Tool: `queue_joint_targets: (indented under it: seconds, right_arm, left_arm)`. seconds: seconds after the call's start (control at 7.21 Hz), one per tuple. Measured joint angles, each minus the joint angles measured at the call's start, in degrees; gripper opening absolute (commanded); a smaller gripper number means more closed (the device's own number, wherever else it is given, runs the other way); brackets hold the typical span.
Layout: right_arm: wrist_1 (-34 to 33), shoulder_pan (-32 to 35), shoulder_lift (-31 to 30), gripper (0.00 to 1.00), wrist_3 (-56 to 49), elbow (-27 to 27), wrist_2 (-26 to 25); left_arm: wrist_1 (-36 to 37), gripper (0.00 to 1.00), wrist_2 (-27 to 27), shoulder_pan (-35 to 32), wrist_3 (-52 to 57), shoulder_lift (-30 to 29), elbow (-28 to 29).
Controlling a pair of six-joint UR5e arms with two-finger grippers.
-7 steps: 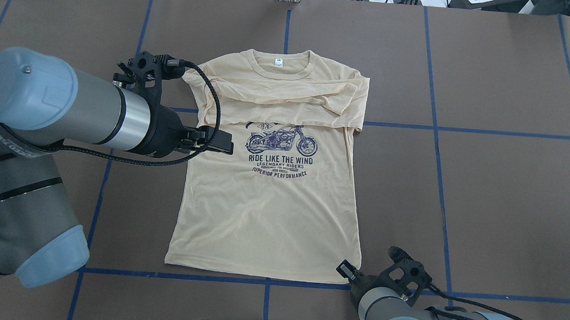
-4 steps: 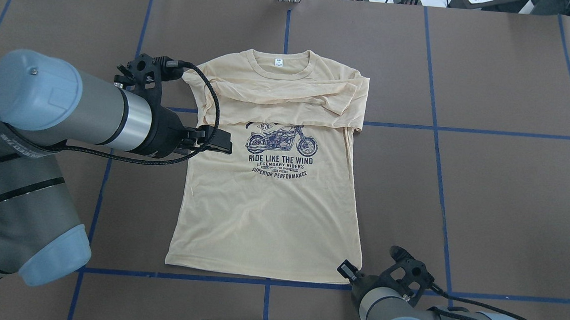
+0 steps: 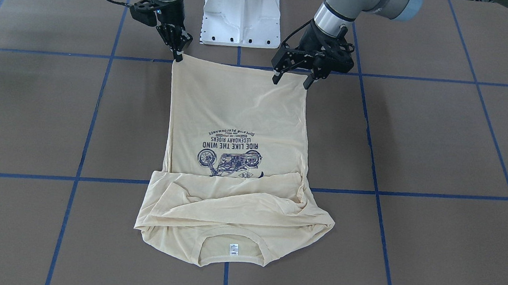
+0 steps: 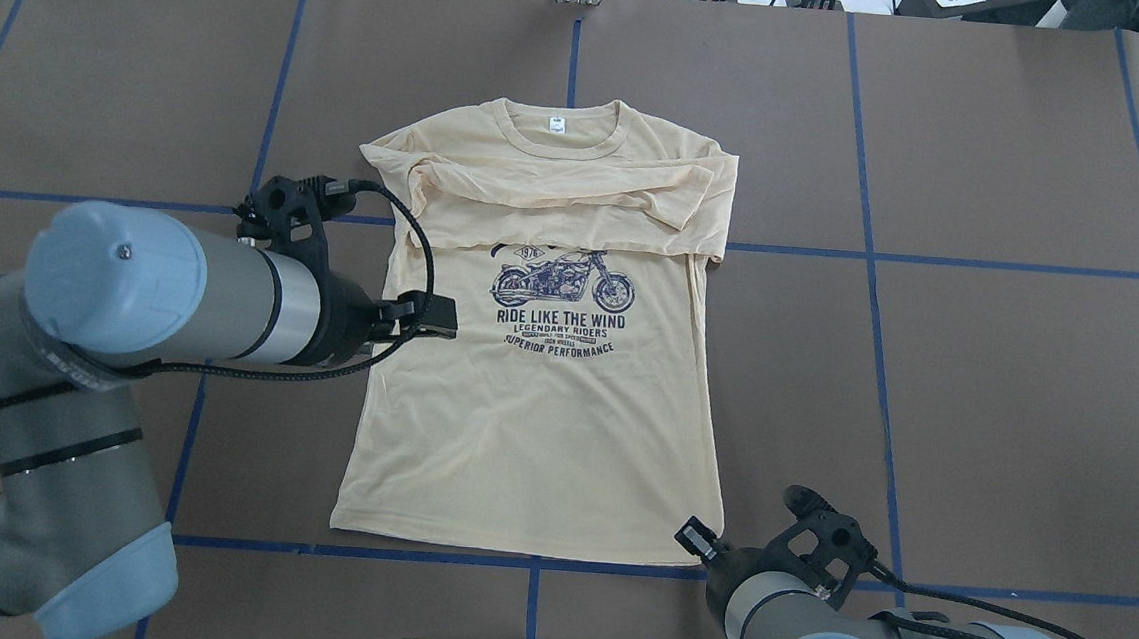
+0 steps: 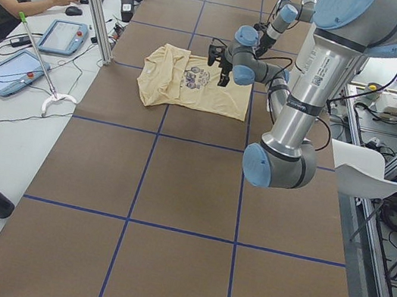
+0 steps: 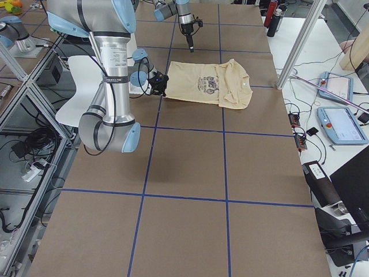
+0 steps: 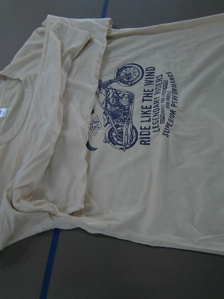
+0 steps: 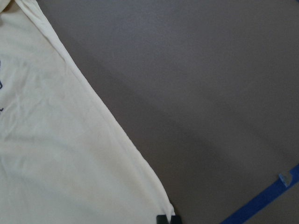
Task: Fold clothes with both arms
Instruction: 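Lower the left gripper to the other hem corner nearest the robot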
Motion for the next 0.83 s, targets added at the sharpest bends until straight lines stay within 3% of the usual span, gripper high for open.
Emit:
queue_joint_targets:
  seconds: [0.42,0.83]
  right_arm:
    - [-0.01,0.08,0.16,0.0,-0.05,0.02,0.03]
    - [-0.01,0.02,0.5,0.0,-0.05,0.08,-0.03]
  left_arm:
    - [3.76,0.71,6.58,10.01,-7.69,3.54,-2.25]
    - [7.88,0.63,7.28,14.31,-9.51,6.64,-2.12]
